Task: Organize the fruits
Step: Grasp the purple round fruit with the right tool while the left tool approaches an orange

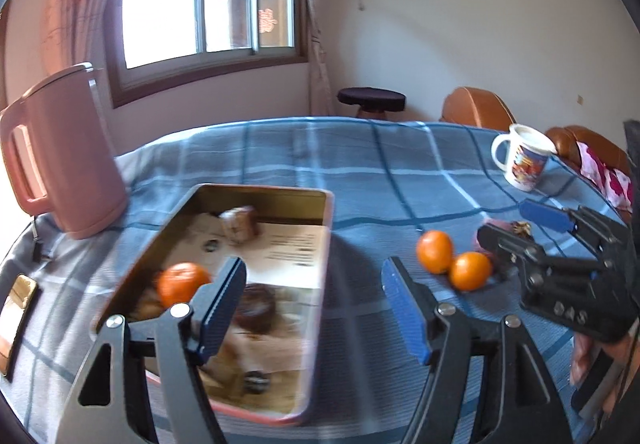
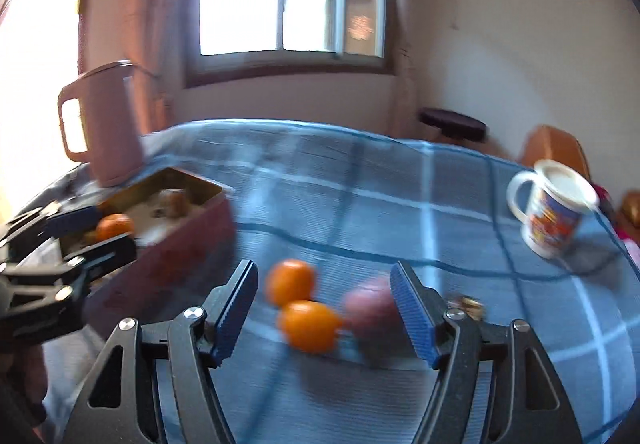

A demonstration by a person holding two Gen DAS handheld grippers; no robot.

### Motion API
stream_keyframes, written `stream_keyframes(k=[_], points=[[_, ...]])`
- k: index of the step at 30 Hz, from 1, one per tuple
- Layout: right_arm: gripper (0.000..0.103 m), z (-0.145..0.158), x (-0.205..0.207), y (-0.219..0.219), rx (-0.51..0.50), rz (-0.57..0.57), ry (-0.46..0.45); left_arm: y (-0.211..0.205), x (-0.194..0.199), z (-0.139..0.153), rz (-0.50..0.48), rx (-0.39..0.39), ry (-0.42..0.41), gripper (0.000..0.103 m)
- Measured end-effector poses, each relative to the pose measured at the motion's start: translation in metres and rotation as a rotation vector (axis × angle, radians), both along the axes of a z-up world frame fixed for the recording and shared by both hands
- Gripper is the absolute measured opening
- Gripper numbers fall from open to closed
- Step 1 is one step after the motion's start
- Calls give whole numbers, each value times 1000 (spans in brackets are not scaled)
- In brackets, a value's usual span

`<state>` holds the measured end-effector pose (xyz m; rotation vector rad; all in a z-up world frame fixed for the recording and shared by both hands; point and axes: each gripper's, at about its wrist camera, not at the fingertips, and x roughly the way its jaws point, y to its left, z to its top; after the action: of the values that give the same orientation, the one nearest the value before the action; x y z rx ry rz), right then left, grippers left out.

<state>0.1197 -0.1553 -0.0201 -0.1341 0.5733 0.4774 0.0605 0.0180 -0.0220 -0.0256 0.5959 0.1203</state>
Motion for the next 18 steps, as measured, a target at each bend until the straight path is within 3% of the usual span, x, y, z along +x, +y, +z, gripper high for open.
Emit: stream_keyframes(k=[7, 18], points=[[72, -14, 32, -20, -10, -43, 108, -27, 19, -13, -32, 21, 44, 73], [72, -31, 52, -15, 13, -42, 231, -28, 22, -18, -25, 26, 57, 75]])
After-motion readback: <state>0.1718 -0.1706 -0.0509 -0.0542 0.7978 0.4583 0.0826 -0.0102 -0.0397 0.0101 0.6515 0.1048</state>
